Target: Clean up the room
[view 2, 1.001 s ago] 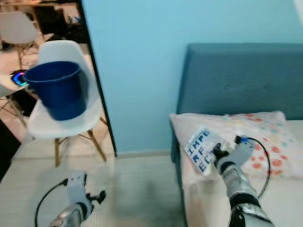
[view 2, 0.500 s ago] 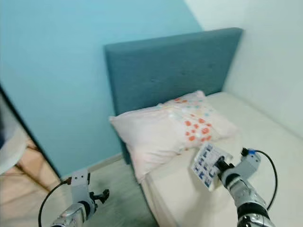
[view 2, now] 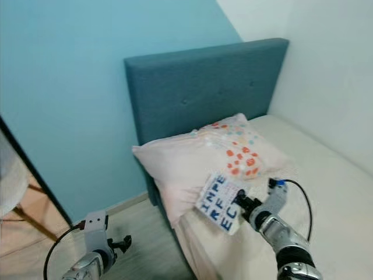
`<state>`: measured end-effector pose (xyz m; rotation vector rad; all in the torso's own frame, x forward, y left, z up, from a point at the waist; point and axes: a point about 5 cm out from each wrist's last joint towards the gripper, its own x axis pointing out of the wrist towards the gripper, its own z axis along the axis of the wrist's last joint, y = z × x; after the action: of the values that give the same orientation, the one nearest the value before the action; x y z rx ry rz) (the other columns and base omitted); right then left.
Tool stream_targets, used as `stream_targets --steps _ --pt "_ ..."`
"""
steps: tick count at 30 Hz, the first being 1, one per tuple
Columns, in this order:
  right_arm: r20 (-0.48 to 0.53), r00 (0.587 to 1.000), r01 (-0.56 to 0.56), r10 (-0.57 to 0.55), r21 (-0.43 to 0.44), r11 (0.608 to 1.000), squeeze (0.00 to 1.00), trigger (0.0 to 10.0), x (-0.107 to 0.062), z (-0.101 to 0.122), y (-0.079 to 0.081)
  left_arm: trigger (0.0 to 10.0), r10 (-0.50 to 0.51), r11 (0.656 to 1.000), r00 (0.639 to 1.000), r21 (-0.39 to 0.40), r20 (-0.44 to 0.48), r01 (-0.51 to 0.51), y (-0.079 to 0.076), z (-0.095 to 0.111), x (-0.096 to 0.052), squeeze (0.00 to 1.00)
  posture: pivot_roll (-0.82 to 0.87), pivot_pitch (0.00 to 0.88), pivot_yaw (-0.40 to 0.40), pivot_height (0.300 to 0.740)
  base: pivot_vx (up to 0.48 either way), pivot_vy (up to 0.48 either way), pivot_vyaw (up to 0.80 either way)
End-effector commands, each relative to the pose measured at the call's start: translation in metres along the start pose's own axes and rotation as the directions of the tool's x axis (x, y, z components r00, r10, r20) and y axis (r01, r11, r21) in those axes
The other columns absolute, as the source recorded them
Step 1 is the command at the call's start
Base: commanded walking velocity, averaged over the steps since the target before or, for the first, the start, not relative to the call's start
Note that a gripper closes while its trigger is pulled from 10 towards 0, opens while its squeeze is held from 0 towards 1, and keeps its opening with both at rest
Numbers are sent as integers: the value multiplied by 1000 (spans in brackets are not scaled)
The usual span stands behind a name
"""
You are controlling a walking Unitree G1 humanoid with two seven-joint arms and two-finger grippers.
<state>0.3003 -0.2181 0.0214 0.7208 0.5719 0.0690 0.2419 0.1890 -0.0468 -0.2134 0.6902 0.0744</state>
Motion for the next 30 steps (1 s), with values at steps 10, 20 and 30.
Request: stream_targets --steps 10,20,30 --pt "72 993 92 -93 10 996 0 10000 -5 14 -13 10000 24 999 999 28 -48 -22 9 -15 -5 0 20 0 -47 680 0 0 0" --pt "182 979 73 -88 90 993 0 10000 -9 15 -19 10000 42 998 996 56 -73 -38 16 -22 -9 0 26 0 -41 645 0 0 0" --pt "340 931 72 -135 191 979 0 10000 -22 28 -36 10000 73 997 997 40 -22 -72 25 -8 -7 0 42 0 -34 615 0 0 0"
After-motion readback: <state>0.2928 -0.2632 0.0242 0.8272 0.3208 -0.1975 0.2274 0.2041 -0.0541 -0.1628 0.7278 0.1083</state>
